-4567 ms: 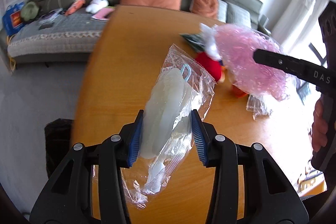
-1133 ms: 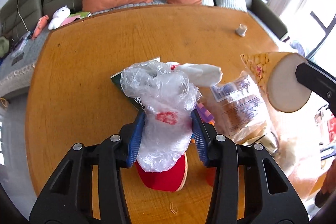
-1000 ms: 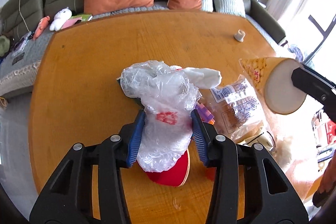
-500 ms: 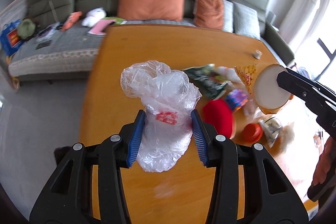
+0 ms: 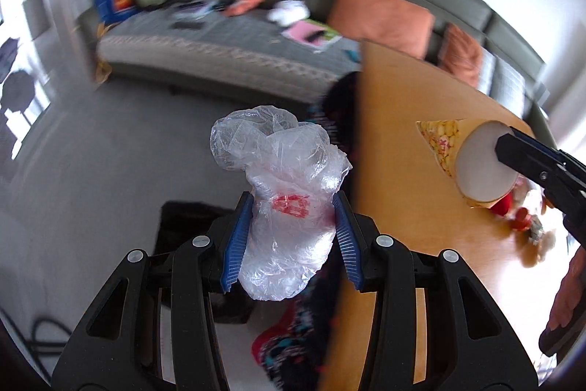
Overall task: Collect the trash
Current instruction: 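Carry the bag and cup over the bin and release both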
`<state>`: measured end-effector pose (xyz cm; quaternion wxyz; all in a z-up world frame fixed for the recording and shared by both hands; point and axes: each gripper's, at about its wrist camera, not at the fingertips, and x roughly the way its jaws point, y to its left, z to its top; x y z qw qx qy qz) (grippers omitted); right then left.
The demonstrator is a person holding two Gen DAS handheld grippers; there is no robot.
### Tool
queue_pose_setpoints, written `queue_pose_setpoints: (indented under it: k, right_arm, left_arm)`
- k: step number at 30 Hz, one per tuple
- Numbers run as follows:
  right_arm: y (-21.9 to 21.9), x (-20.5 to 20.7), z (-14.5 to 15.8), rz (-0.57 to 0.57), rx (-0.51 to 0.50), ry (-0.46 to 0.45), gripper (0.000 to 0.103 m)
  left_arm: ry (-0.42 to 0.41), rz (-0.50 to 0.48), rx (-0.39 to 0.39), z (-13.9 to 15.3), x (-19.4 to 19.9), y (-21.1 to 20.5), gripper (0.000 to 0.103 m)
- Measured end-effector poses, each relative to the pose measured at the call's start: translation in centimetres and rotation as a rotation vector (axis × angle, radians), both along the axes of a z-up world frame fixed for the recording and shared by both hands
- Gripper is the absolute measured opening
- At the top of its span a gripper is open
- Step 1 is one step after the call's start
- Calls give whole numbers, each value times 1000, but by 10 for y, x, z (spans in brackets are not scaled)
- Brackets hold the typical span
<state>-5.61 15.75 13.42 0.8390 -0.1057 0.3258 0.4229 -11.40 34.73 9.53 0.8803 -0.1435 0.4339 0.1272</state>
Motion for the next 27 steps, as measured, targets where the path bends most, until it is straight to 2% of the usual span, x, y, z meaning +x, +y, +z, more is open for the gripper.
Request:
queue_pose_setpoints:
  k: [8, 12, 13, 14, 15, 16, 17, 27]
  right_arm:
    - [93, -39, -31, 160, -42, 87, 19]
    - [129, -45, -43, 210, -49, 131, 19]
    - [140, -45, -45, 225, -54, 146, 19]
    - [147, -44, -47, 228, -63, 155, 25]
    - [155, -41, -49, 219, -74, 156, 33]
    - [161, -41, -48, 215, -69, 145, 48]
    - [166, -41, -46, 214, -64, 129, 50]
    - [157, -32, -40, 187, -59, 95, 50]
  left_arm:
    - [84, 193, -45, -40, -67, 85, 44]
    - [120, 256, -65, -57, -83, 110, 45]
    - [128, 267, -65, -59, -85, 116, 48]
    - [142, 289, -69, -63, -87, 122, 64]
    - [151, 307, -73, -64, -87, 126, 94]
    - [155, 335, -69, -65, -89, 131, 96]
    - [149, 348, -66, -64, -90, 134, 97]
    - [141, 355, -33, -57, -80, 140, 97]
